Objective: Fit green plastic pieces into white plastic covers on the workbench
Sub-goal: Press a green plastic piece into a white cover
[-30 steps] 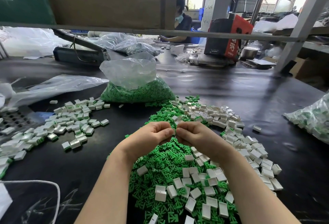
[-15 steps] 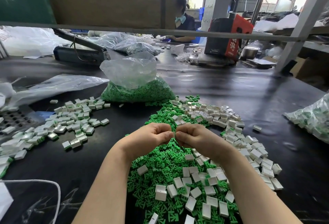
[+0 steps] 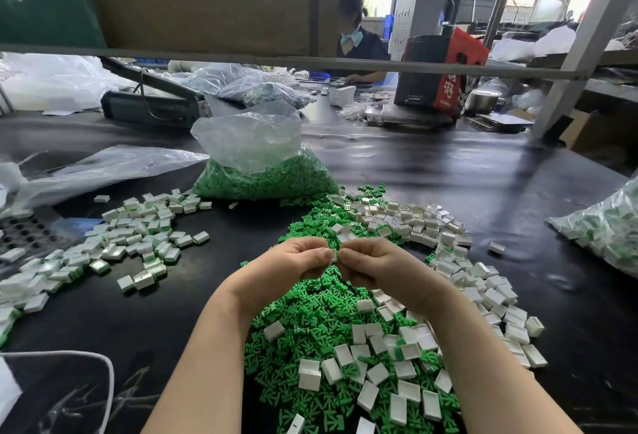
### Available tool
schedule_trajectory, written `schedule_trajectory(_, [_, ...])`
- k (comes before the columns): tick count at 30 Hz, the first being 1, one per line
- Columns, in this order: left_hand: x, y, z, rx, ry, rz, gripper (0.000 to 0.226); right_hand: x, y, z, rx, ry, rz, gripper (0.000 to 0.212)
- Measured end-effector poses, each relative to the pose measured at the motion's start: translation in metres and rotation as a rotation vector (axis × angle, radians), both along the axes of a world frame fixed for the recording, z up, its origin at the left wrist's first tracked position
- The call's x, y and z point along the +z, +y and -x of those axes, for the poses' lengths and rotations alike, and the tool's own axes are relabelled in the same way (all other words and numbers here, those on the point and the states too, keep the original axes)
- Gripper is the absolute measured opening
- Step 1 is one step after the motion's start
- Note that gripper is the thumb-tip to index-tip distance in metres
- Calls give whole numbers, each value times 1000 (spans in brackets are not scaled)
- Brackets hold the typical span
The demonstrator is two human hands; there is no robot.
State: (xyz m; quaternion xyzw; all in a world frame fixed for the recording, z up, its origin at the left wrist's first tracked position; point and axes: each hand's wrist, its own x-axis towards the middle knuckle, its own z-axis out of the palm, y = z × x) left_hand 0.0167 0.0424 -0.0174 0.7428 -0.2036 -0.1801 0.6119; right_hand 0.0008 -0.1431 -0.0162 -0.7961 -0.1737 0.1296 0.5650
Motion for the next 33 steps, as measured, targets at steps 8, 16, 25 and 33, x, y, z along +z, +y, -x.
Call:
schedule_trajectory(8, [3,2,2,-18,1,-14,22,-1,-1,-1,64,2,2,22])
schedule_trajectory(16, [5,6,1,-51,9,-74,5,-1,-3,0,94,-31,25,24])
schedule_trajectory(25, [5,7,2,-91,-69,-65,17,-2,-2,-1,89,63,-100,26])
schedule_trajectory(33, [5,3,2,26,-193,-105,22,0,0,2,-79,230,-279,33])
